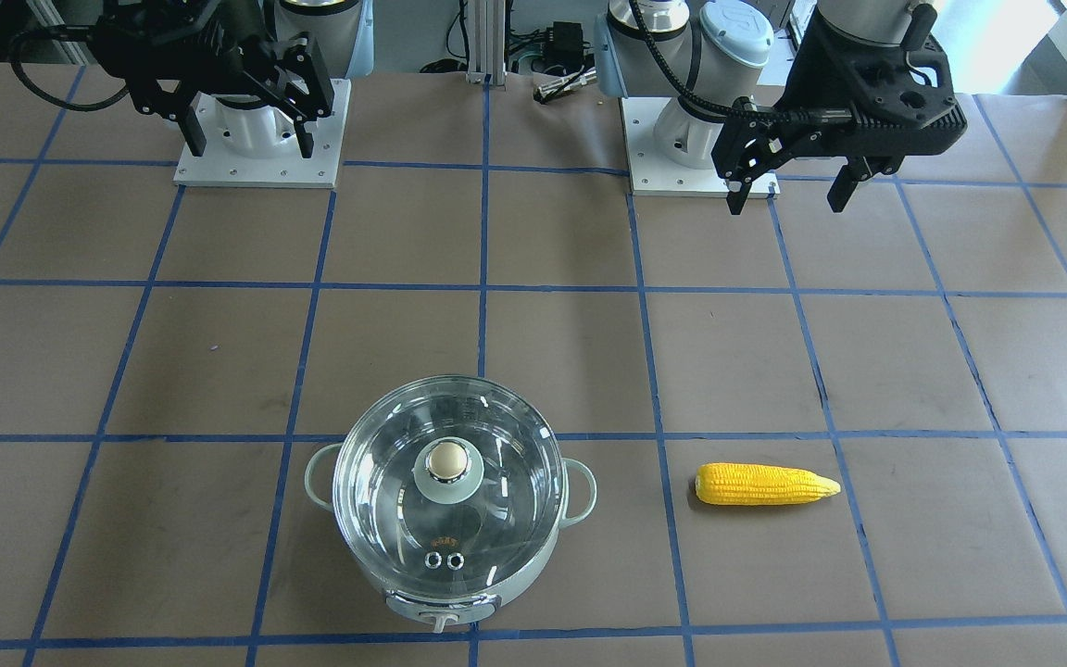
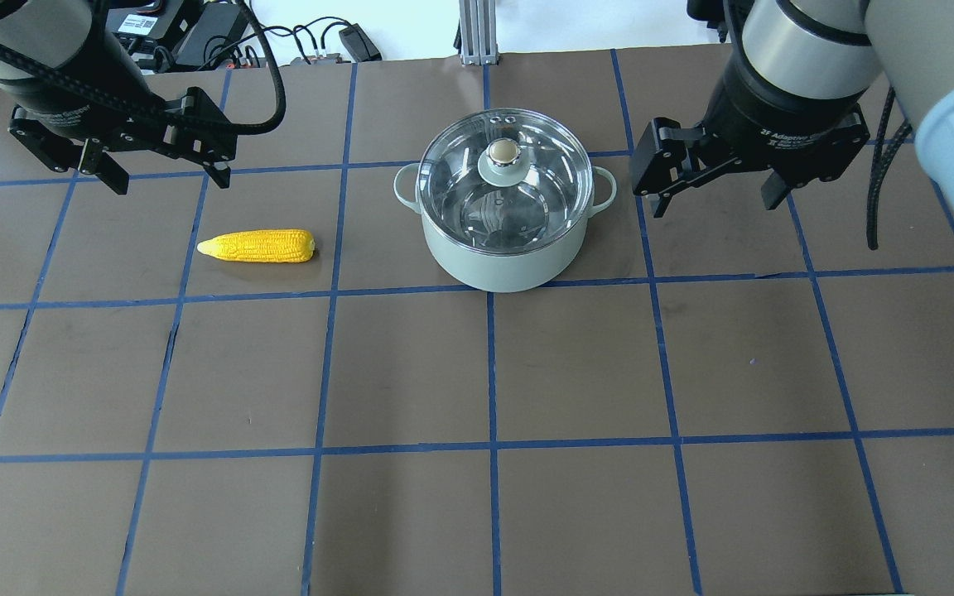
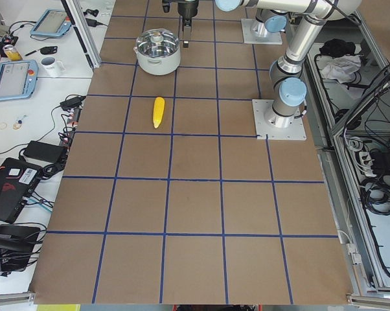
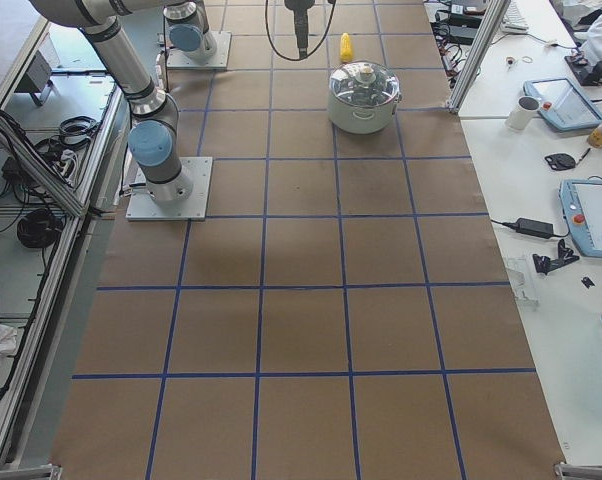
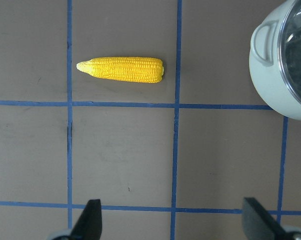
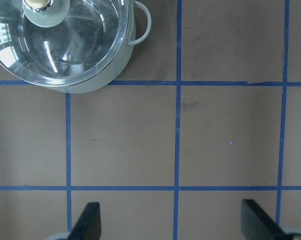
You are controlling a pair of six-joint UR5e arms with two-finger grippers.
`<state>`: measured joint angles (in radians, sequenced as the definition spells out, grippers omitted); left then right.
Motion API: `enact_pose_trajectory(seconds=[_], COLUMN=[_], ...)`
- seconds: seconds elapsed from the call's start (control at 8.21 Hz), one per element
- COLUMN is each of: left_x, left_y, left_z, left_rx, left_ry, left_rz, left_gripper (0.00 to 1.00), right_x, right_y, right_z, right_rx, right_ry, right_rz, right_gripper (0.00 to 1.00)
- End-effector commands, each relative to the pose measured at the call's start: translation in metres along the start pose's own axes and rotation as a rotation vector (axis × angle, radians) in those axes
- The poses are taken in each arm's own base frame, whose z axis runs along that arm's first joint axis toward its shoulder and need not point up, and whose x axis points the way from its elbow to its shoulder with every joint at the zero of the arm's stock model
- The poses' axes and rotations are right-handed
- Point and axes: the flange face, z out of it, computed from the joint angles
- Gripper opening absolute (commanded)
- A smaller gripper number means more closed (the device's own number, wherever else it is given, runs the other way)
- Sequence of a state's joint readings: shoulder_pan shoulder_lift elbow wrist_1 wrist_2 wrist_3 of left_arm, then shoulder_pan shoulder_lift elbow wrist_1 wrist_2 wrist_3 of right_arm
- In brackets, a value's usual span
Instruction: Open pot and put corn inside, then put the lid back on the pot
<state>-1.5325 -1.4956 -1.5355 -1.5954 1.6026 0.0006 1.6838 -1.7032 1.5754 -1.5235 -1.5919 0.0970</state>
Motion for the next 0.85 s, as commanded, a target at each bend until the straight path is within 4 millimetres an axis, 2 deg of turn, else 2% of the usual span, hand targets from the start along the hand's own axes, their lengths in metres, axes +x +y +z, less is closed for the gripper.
enact_pose_trajectory(seconds=[0.0,0.73], left_x=[-0.0001,0.0000], left_y=[0.0005,-0.0059], left_z=[-0.0008,0.0045], left_rx=[0.002,0.004], left_ry=[0.000,0.006], left_rz=[0.001,-0.016], left_gripper=[1.00,1.00], right_x=[-0.0008,-0.0012], right_y=[0.0009,0.0020], right_z=[-0.0003,-0.0008], right_rx=[-0.001,-0.002], right_ry=[0.000,0.002], right_rz=[-0.002,-0.004], right_gripper=[1.00,1.00])
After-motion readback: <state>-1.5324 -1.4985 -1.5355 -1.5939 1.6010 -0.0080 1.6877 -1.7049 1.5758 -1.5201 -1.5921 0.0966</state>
